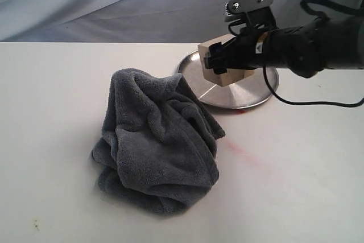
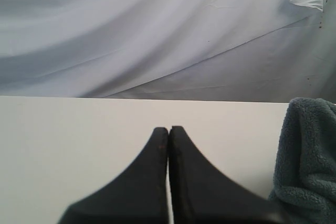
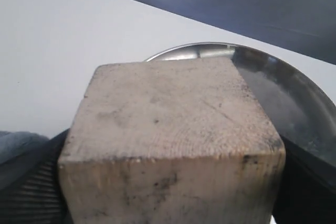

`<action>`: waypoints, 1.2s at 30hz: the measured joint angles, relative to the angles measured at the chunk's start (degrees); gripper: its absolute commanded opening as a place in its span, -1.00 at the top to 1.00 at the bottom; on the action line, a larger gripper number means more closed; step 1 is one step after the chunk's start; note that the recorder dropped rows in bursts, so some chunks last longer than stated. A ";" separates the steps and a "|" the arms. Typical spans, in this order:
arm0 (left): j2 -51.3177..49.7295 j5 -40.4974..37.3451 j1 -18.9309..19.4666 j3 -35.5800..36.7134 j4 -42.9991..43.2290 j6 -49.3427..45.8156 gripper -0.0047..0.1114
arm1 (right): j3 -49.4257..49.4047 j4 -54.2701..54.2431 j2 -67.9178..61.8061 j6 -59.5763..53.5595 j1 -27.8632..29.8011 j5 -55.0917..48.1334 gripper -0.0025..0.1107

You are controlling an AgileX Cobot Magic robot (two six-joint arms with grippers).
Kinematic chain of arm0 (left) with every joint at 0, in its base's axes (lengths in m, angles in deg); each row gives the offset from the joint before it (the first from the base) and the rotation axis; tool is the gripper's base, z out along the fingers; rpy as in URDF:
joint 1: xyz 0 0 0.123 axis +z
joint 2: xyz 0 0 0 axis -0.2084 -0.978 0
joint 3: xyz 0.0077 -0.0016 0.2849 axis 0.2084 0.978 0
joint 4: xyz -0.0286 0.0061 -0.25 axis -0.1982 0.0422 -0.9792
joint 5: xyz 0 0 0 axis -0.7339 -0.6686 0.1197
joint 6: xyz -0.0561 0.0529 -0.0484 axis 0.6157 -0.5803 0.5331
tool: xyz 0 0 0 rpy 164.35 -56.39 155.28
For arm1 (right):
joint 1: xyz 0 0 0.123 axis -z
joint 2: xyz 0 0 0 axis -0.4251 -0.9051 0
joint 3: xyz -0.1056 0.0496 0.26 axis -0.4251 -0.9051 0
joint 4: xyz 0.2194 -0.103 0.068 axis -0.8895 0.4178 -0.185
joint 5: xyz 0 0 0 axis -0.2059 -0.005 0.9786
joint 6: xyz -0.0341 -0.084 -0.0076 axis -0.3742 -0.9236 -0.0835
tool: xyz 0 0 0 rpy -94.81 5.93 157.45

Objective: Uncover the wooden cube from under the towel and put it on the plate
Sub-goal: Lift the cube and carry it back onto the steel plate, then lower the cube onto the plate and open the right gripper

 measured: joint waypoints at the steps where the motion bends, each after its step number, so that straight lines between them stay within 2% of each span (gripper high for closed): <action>1: 0.00 0.00 0.00 0.00 0.00 0.00 0.89 | 0.72 -1.40 -1.29 -1.09 0.01 1.01 -0.17; 6: 0.00 0.00 0.00 0.00 0.00 0.00 0.89 | 2.96 -8.06 -7.86 -5.84 1.63 9.00 -0.17; 14: 0.00 0.00 0.00 0.00 0.00 0.00 0.89 | 3.46 -13.01 -13.02 -12.28 2.95 18.83 -0.17; 26: 0.00 0.00 0.00 0.00 0.00 0.00 0.89 | 3.46 -13.94 -17.89 -13.77 2.95 27.83 -0.17; 36: 0.00 0.00 0.00 0.00 0.00 0.00 0.89 | 3.46 -14.44 -19.72 -13.92 2.95 29.20 -0.17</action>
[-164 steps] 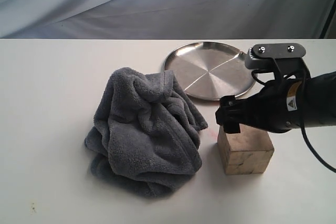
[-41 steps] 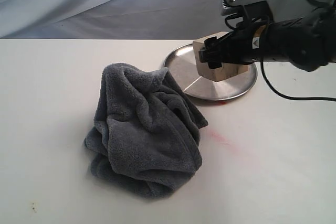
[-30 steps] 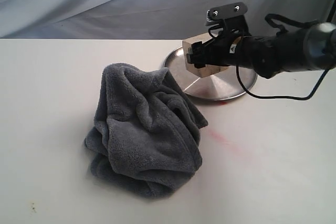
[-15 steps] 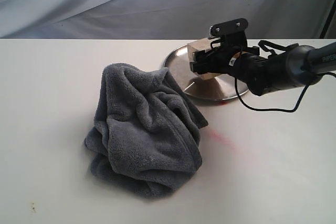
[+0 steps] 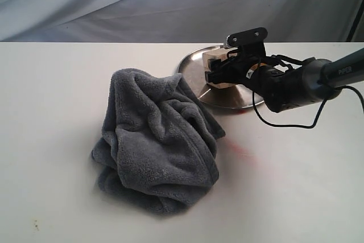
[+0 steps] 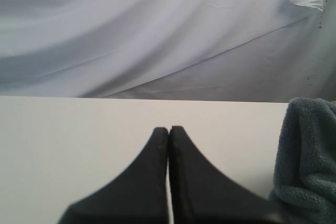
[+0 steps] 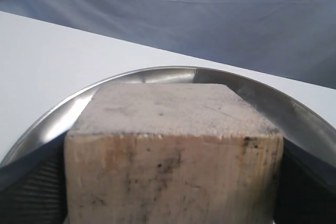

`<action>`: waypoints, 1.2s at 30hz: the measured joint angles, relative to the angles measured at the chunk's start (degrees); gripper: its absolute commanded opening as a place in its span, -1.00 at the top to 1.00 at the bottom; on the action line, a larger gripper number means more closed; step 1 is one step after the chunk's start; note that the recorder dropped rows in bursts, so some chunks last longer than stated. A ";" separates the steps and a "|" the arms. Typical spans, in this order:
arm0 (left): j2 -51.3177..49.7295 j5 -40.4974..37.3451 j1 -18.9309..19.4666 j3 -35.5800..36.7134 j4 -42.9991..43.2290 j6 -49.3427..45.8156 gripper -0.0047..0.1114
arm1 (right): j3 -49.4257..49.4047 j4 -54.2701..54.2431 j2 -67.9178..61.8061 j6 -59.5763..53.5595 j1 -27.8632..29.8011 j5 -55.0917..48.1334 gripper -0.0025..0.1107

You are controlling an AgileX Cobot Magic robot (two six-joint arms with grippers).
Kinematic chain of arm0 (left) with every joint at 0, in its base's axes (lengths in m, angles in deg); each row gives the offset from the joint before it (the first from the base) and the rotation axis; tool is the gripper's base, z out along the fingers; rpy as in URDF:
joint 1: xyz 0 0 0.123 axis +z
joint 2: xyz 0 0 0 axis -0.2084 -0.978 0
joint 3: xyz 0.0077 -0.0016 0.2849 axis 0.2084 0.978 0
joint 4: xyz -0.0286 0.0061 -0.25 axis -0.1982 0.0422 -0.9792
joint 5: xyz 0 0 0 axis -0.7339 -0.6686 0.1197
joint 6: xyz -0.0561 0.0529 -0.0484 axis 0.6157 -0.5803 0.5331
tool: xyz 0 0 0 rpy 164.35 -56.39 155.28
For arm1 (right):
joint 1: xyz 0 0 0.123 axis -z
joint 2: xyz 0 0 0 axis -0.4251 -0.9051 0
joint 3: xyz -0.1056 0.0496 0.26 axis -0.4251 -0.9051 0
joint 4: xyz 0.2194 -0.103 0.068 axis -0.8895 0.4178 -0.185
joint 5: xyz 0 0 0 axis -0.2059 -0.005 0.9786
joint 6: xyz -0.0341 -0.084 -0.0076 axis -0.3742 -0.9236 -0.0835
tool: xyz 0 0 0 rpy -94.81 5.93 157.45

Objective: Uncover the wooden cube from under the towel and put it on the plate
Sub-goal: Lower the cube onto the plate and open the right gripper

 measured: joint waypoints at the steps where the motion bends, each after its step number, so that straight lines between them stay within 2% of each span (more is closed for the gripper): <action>1: 0.00 0.00 0.00 0.00 0.00 0.00 0.89 | 0.00 -0.16 -0.11 0.00 0.00 0.03 -0.17; 18: 0.00 0.00 0.00 0.00 0.00 0.00 0.89 | 0.31 -2.35 -1.72 -0.47 -0.29 3.25 -0.18; 26: 0.00 0.00 0.00 0.00 0.00 0.00 0.89 | 0.31 -2.81 -1.72 -0.47 -0.93 1.89 -0.50; 36: 0.00 0.00 0.00 0.00 0.00 0.00 0.89 | 0.31 -2.66 -0.91 -0.47 -1.04 -2.73 -0.66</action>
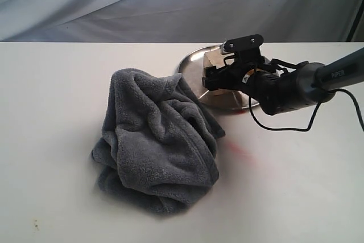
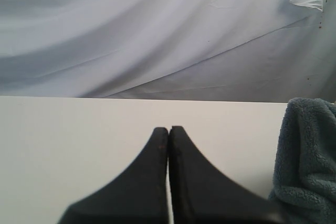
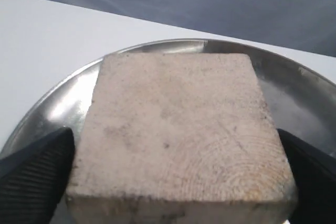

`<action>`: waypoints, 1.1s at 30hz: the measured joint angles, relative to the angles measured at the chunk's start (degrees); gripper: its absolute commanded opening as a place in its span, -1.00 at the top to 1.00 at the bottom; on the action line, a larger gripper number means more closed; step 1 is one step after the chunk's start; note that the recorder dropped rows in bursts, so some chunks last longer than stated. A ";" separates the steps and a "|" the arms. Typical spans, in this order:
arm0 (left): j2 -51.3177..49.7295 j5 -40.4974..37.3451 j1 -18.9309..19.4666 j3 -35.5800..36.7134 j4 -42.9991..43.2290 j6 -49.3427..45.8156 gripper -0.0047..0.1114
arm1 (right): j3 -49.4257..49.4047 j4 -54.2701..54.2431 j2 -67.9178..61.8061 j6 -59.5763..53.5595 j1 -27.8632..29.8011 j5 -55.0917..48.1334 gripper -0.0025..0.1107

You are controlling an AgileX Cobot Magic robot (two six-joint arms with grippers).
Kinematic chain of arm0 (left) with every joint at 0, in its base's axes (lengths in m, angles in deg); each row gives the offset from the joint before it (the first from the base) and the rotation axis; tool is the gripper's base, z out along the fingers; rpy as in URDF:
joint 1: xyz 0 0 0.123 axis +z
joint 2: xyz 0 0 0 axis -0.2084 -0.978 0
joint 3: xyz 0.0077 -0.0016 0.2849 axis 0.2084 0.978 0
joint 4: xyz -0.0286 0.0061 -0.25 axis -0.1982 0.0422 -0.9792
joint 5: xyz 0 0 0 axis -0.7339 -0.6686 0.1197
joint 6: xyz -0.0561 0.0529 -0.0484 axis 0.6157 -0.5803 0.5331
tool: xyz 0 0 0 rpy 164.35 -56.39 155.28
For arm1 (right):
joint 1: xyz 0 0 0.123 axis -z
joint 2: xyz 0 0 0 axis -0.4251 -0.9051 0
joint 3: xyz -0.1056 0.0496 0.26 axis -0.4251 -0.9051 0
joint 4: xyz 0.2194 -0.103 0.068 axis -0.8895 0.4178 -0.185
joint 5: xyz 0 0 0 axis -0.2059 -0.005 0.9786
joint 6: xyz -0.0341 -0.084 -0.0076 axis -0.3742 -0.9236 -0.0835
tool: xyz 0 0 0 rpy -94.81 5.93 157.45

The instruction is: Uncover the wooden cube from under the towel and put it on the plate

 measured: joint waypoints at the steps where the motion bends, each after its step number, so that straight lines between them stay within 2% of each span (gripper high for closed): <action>1: 0.00 0.00 0.00 0.00 0.00 0.00 0.89 | 0.00 0.10 0.48 0.00 -0.12 -0.13 -0.67; 9: 0.00 0.00 0.00 0.00 0.00 0.00 0.89 | 0.00 2.48 7.66 0.00 -1.17 -0.70 -0.68; 16: 0.00 0.00 0.00 0.00 0.00 0.00 0.89 | -0.13 5.44 15.35 1.09 -1.17 -7.45 -0.68; 19: 0.00 0.00 0.00 0.00 0.00 0.00 0.89 | -3.96 6.24 21.83 2.13 -1.17 -8.17 -0.62; 21: 0.00 0.00 0.00 0.00 0.00 0.00 0.89 | -5.94 6.47 25.10 2.13 -1.17 -8.58 -0.46; 27: 0.00 0.00 0.00 0.00 0.00 0.00 0.89 | -7.03 7.23 35.91 2.13 -0.07 -18.35 0.45; 30: 0.00 0.00 0.00 0.00 0.00 0.00 0.89 | -8.22 7.36 41.15 2.13 4.71 -22.27 0.76; 33: 0.00 0.00 0.00 0.00 0.00 0.00 0.89 | -11.93 7.36 47.41 2.13 10.87 -21.86 0.94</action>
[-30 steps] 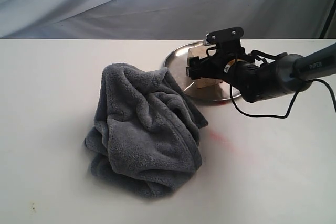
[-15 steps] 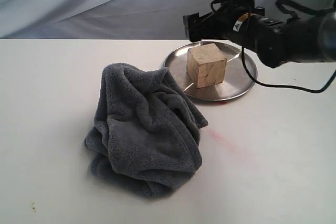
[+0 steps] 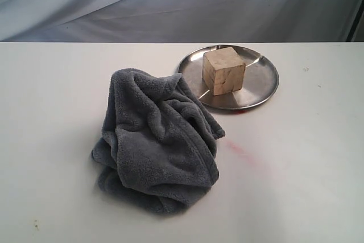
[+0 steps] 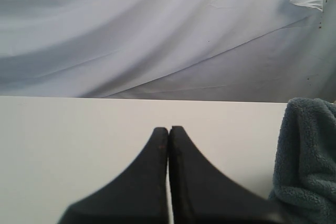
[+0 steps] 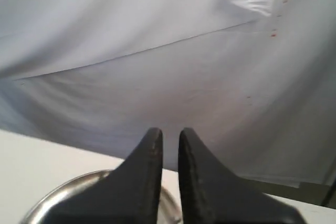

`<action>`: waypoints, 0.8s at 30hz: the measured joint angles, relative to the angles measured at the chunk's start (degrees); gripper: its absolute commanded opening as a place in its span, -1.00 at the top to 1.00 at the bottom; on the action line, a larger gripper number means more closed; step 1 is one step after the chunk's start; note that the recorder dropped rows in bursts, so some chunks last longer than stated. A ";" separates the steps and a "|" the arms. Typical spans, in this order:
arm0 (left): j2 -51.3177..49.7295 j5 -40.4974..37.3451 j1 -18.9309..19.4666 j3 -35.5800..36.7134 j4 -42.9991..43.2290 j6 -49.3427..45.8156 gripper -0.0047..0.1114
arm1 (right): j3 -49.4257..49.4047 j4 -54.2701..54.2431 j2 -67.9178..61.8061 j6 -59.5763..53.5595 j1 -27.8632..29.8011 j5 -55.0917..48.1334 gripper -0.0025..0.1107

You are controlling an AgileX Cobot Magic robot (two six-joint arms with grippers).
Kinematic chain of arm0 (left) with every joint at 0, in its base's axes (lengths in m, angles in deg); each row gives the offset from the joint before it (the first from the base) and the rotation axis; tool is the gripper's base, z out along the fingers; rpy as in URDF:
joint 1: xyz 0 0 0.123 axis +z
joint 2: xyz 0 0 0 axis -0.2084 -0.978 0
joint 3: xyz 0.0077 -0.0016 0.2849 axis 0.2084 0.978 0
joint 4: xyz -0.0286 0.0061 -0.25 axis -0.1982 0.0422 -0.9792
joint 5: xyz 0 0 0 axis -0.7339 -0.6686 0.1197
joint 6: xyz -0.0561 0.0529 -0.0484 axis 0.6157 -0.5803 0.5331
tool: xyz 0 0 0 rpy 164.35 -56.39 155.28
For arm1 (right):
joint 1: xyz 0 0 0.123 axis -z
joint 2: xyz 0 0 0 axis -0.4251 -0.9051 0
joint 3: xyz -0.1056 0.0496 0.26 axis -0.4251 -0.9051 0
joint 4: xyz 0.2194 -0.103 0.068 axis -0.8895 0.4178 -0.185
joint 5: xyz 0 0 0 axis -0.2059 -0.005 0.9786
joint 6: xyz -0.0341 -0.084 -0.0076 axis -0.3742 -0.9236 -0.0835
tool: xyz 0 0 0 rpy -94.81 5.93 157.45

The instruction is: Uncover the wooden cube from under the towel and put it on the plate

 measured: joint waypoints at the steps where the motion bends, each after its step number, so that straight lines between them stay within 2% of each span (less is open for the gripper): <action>1: 0.00 0.00 0.00 0.00 0.00 0.00 0.89 | -1.21 0.12 1.68 0.00 1.71 0.67 0.96; 8: 0.00 0.00 0.00 0.00 0.00 0.00 0.89 | -10.31 0.12 10.26 0.05 10.61 7.01 0.96; 24: 0.00 0.00 0.00 0.00 0.00 0.00 0.89 | -20.95 1.42 27.61 0.05 10.88 9.52 0.96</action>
